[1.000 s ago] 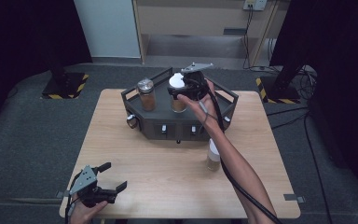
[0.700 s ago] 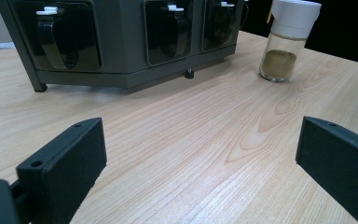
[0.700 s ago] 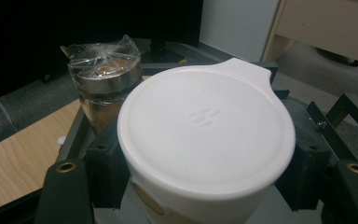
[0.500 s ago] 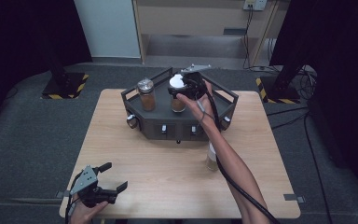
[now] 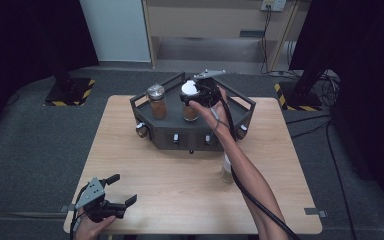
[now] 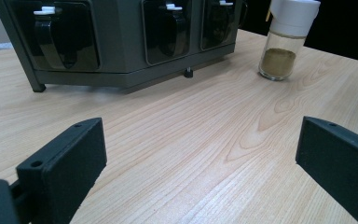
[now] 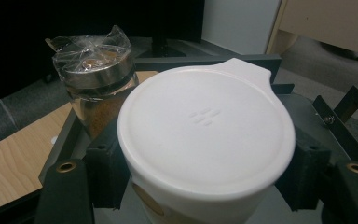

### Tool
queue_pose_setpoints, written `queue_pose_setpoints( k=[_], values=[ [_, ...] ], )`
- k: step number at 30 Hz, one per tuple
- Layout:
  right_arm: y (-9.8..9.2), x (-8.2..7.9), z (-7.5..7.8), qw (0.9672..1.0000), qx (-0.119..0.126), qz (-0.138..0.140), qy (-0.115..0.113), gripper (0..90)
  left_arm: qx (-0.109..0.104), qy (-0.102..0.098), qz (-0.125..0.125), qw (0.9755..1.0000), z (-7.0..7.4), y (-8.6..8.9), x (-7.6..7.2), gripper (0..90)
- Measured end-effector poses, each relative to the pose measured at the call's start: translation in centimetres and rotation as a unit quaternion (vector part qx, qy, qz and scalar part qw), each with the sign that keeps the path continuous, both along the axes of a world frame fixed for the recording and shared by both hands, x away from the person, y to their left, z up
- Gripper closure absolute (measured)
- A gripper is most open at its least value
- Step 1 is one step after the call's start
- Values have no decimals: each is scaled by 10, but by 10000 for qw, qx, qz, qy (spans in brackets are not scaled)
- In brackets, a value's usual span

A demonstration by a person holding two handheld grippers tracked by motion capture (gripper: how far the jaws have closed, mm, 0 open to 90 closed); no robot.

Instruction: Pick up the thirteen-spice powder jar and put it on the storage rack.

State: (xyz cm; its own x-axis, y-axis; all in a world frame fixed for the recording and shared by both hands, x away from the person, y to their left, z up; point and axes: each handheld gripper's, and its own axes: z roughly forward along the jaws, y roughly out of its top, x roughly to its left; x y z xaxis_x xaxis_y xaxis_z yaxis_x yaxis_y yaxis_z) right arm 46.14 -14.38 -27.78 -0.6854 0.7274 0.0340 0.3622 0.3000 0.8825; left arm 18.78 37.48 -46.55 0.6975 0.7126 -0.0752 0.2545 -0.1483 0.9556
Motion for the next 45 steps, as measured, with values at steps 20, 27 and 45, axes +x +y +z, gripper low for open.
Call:
queue_pose_setpoints(
  k=[20, 27, 45],
  values=[
    [-1, -5, -7, 9998, 97, -6, -171, 255, 1, 4, -2, 10000, 0, 0, 0, 5],
    [-8, -16, 4, 9991, 136, -112, -384, 103, 13, 4, -10, 10000, 0, -1, 0, 5],
    [-49, -62, 25, 9974, 228, 174, -661, 76, 35, 18, -27, 10000, 1, -1, 1, 5]
  ],
)
